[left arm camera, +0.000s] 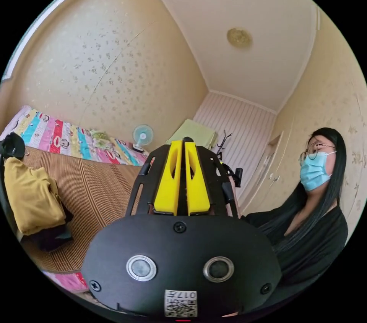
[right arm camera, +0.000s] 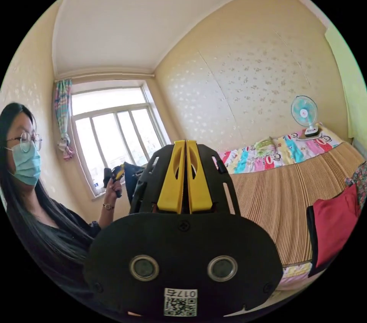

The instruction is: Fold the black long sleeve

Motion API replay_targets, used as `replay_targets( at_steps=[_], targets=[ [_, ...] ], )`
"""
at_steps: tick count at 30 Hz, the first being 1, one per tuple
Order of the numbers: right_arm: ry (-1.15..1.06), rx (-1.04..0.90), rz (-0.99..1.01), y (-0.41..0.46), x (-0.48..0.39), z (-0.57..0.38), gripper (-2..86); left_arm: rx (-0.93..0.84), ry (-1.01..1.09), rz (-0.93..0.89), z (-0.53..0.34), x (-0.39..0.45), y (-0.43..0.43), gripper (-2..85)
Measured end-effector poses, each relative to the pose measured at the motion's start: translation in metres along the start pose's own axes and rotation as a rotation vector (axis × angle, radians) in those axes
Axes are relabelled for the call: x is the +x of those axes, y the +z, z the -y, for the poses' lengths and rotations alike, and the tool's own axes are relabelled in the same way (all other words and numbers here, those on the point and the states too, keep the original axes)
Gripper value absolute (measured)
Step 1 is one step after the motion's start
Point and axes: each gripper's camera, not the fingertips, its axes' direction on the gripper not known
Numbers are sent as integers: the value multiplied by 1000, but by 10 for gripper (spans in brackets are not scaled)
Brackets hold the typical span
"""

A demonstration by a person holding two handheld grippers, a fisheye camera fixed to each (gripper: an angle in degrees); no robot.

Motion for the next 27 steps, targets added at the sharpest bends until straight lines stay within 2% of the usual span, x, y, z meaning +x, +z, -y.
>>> replay_targets(
  at_steps=[3,6,10,14,17,19,21,23,27],
  targets=[
    [-79,126,-82,-31,-36,6,1,74,94,16,5,34,-22,-9],
    [-148,214,-179,-46,-57,10,1,47,128,-15,20,43,-18,-9],
    [-154,184,-291,-20,-40,27,1,-49,91,104,48,13,22,-8],
    [-114,-5,-509,86,50,62,2,-263,-65,119,90,-93,121,-7],
    [-38,-209,-645,203,159,73,4,-472,-127,279,105,-193,223,-1],
    [51,-294,-683,272,229,65,7,-539,-130,350,99,-254,281,7],
    [135,-386,-725,344,302,26,12,-641,-143,467,69,-323,340,37],
    [227,-487,-744,378,338,-18,17,-695,-201,517,34,-359,363,71],
    [119,-589,-734,394,339,-127,25,-705,-232,488,-67,-376,365,87]
  ],
)
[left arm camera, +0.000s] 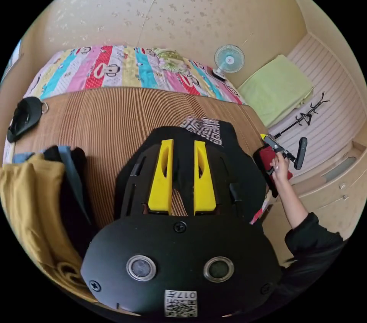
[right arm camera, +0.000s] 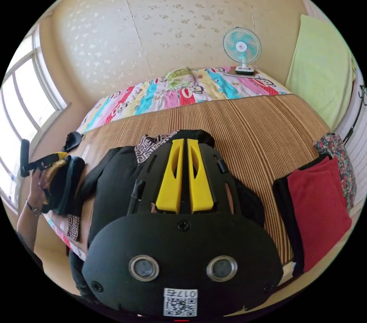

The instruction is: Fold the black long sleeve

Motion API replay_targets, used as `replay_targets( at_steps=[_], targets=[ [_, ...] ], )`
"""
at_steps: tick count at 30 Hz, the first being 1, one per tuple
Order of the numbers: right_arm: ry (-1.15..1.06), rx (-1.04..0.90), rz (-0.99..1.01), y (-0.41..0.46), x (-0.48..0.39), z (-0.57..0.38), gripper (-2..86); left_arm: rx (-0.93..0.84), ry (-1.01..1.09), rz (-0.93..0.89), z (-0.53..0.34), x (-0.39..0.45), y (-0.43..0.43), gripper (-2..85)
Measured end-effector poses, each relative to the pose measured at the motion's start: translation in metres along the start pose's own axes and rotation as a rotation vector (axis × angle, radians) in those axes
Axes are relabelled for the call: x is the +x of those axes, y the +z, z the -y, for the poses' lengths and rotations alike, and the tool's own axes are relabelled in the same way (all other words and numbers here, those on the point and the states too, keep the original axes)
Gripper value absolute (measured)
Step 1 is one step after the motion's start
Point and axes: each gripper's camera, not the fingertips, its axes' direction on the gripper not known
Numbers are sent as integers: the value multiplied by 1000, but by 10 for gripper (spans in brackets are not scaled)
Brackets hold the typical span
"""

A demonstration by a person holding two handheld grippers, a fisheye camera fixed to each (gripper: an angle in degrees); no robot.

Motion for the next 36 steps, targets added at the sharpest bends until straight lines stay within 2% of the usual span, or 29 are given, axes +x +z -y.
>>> replay_targets(
  at_steps=[3,7,9,13,15,16,17,20,25,29,33,36],
  targets=[
    [-47,-83,59,20,-3,-75,31,-97,60,-49,-65,9,44,87],
    [-43,-131,102,3,0,-149,46,-133,79,-12,-137,26,57,92],
    [-20,-129,35,-21,10,-186,63,-109,6,43,-174,27,47,107],
    [110,-76,-174,-48,44,-225,80,-96,-124,37,-203,14,42,119],
    [161,-193,-65,-26,69,-233,80,-205,-165,-41,-203,3,65,109],
    [156,-244,-21,-16,73,-233,79,-205,-163,-34,-202,1,66,102],
    [146,-274,-9,-8,76,-231,69,-208,-157,2,-198,0,64,83],
    [121,-339,12,-13,79,-214,39,-336,-133,-49,-187,-6,64,50],
    [140,-260,221,-85,99,-214,25,-276,-110,-137,-206,-12,6,41],
    [133,-321,349,-131,121,-249,22,-272,-140,-176,-252,-15,-31,42],
    [151,-479,312,-128,138,-292,22,-301,-228,-147,-304,-31,-34,52],
    [242,-426,259,-133,163,-290,27,-264,-341,-105,-323,-51,-49,52]
  ],
)
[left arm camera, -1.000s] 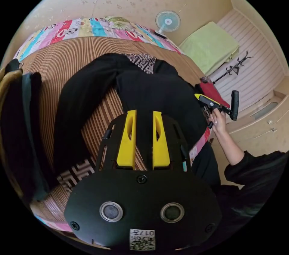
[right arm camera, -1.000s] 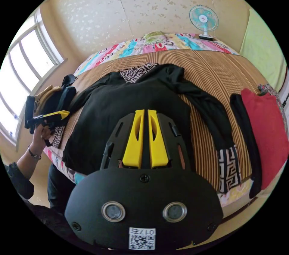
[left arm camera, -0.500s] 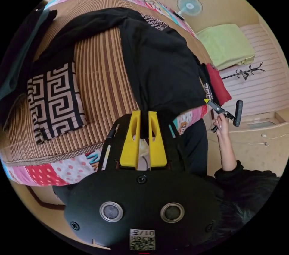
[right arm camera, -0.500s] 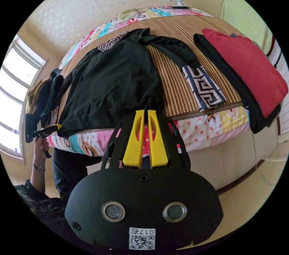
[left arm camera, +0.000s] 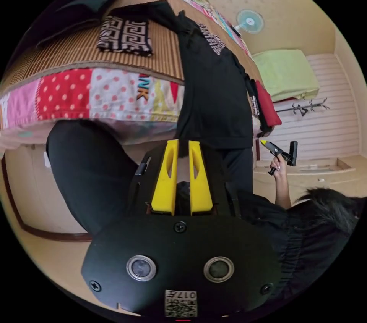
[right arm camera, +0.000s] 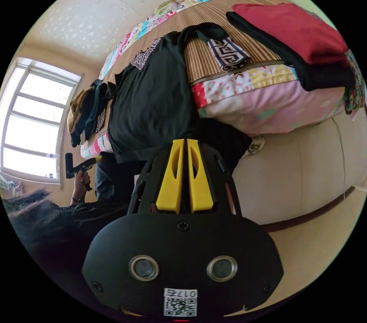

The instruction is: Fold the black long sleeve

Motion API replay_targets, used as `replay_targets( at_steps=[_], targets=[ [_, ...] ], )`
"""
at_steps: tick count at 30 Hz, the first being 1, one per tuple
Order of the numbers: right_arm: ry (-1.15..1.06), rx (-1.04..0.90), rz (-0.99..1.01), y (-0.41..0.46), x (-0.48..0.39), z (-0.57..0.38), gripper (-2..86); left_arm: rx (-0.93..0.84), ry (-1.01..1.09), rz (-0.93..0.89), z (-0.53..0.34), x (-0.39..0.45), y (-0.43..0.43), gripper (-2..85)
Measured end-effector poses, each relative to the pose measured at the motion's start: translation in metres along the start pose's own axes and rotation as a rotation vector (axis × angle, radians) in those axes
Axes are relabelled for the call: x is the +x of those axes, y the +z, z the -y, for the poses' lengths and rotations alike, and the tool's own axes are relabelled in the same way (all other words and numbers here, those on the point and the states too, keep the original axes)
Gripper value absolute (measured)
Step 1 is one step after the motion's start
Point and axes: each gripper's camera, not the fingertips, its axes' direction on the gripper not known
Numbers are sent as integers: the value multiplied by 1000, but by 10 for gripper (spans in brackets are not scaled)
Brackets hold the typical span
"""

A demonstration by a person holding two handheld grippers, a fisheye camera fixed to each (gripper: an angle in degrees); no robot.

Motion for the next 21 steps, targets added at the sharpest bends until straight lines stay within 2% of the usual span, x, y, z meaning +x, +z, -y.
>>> replay_targets(
  at_steps=[3,7,10,12,13,16,18,19,21],
  targets=[
    [58,152,-52,-32,14,32,38,37,-5,-42,0,-5,-19,52],
    [80,251,-142,-54,31,92,57,37,38,22,5,7,-35,52],
    [94,149,-230,-34,49,144,71,61,55,39,0,16,-42,52],
    [103,-71,-295,4,61,169,67,61,46,18,-5,17,-42,52],
    [97,-106,-330,10,60,171,57,60,42,11,-7,16,-42,52],
    [-86,-188,-620,-1,20,172,29,62,32,-4,-17,14,-44,52],
    [-211,-24,-860,-55,-24,161,23,56,36,18,-26,13,-47,51],
    [-227,38,-912,-72,-34,156,23,54,35,25,-29,12,-48,51],
    [-216,315,-1088,-135,-61,120,22,48,25,25,-39,7,-51,50]
  ],
)
